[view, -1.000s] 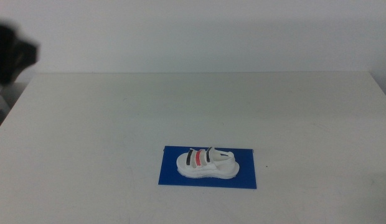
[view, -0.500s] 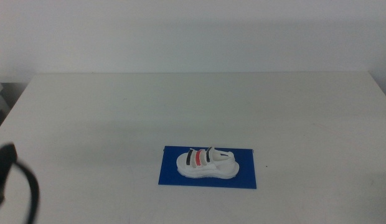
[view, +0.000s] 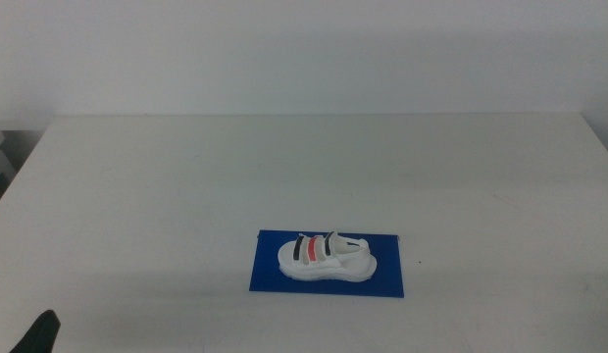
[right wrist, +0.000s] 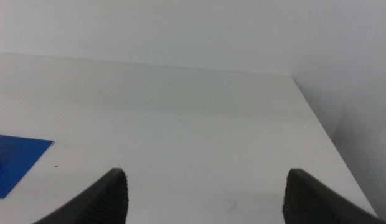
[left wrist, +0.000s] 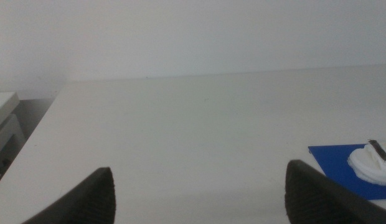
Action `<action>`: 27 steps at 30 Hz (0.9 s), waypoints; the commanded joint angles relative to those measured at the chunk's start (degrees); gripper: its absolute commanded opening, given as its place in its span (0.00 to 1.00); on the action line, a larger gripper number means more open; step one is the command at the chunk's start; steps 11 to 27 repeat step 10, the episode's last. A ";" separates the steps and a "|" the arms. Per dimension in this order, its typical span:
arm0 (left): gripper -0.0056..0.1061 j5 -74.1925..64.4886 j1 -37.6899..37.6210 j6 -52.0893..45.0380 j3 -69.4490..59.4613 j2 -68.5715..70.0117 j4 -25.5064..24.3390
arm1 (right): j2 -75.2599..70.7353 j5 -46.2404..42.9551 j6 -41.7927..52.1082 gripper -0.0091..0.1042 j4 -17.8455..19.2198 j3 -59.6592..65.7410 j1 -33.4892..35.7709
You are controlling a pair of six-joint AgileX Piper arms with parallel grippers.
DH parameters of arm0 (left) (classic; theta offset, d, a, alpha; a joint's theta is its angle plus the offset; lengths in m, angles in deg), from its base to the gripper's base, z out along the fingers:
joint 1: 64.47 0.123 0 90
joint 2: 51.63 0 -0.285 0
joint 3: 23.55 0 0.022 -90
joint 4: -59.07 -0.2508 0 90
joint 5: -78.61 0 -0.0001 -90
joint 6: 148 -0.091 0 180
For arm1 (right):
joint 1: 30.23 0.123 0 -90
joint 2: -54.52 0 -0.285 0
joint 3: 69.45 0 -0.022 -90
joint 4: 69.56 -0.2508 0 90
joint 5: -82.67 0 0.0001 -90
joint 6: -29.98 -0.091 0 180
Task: Use one arm to grab the shoe from the table and place it on the mat.
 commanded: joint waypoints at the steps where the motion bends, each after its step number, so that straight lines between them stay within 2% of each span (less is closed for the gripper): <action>1: 0.89 4.29 -0.09 0.20 -0.71 0.88 0.74 | -1.49 -4.37 0.43 0.65 0.52 0.28 0.04; 5: 0.89 -0.75 -0.09 0.29 -0.53 0.88 0.73 | -1.49 -4.37 0.43 0.65 0.52 0.28 0.04; 27: 0.89 -1.01 -0.09 0.29 -0.53 0.88 0.73 | -1.49 -4.37 0.43 0.65 0.52 0.28 0.04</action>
